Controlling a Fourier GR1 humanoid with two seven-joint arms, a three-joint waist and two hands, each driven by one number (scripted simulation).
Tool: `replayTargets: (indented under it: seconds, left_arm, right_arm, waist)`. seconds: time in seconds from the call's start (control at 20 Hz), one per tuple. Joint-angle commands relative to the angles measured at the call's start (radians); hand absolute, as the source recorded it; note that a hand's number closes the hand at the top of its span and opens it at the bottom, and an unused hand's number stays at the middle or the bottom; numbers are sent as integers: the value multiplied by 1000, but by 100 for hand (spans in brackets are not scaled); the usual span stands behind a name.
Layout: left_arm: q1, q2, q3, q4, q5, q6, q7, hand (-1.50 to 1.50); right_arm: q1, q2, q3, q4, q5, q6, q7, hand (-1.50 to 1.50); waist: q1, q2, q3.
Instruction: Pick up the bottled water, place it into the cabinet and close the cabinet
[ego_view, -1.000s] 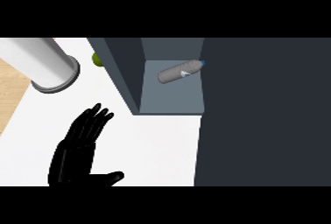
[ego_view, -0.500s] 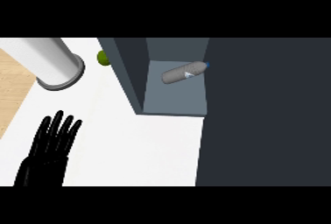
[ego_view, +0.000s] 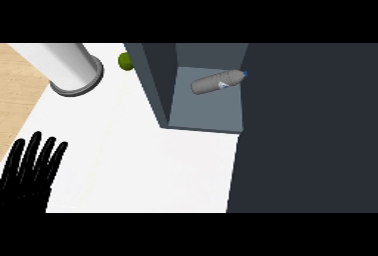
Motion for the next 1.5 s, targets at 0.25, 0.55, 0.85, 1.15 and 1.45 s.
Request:
replayTargets:
  seconds: [0.25, 0.55, 0.85, 1.15, 1.45]
  left_arm:
    - [47, 76, 55, 1, 34, -118, -6, -150]
    - [28, 104, 72, -15, 59, -164, 11, -150]
    - [34, 124, 78, -15, 63, -188, 20, -150]
    - [17, 147, 96, -13, 80, -215, 34, -150]
    - [14, 150, 109, 13, 90, -221, 37, -150]
  right_arm:
    - [-146, 14, 213, -51, 32, 14, 146, 150]
    - [-247, 13, 205, -21, 8, -6, 203, 150]
    - [-352, -15, 161, -10, 25, -4, 249, 150]
    - [-490, -61, 109, -6, 29, 31, 268, 150]
    - [-571, -43, 124, 8, -2, 19, 340, 150]
  waist:
    - [85, 26, -2]
    - [118, 39, -4]
    - [166, 40, -10]
    - [201, 36, -14]
    - [174, 38, -14]
